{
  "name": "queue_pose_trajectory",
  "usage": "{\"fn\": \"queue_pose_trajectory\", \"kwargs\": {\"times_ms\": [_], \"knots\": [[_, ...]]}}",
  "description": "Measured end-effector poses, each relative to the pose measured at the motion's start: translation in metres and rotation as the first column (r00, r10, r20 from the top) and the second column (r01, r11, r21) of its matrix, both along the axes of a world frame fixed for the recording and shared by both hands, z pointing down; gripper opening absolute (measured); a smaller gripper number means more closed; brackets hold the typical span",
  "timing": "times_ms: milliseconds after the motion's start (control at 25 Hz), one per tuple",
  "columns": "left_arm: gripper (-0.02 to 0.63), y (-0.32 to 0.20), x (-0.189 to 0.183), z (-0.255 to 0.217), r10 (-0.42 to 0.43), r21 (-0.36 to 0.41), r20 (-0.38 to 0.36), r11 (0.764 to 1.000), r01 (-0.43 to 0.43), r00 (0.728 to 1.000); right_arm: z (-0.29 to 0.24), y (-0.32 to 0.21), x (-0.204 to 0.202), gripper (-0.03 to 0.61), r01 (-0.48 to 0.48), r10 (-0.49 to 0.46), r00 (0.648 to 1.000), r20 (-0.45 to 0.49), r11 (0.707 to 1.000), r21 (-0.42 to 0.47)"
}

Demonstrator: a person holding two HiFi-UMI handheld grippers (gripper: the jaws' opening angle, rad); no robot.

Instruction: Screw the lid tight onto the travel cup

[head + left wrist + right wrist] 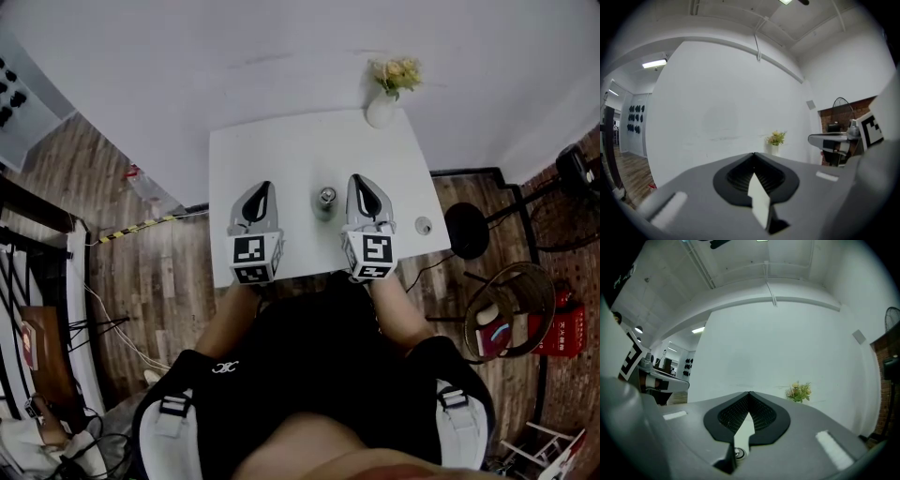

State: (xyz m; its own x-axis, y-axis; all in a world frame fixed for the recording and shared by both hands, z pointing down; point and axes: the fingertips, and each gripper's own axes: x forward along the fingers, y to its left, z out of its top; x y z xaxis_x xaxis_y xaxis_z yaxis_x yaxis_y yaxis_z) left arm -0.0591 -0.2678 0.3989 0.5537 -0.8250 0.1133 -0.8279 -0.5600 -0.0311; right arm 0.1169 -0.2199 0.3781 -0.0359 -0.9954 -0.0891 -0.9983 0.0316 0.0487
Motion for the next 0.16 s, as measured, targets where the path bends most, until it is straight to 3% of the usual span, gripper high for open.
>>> {"fn": "queue_pose_trajectory", "kwargs": {"times_ms": [160], "knots": [[0.055,0.0073,-0.0007,0.0044,0.007,-0.013,0.0,1.0,-0.007,1.0,0.0058,0.0082,-0.0023,0.005,0.002,-0.002,1.0,0.002,1.0,-0.017]]}}
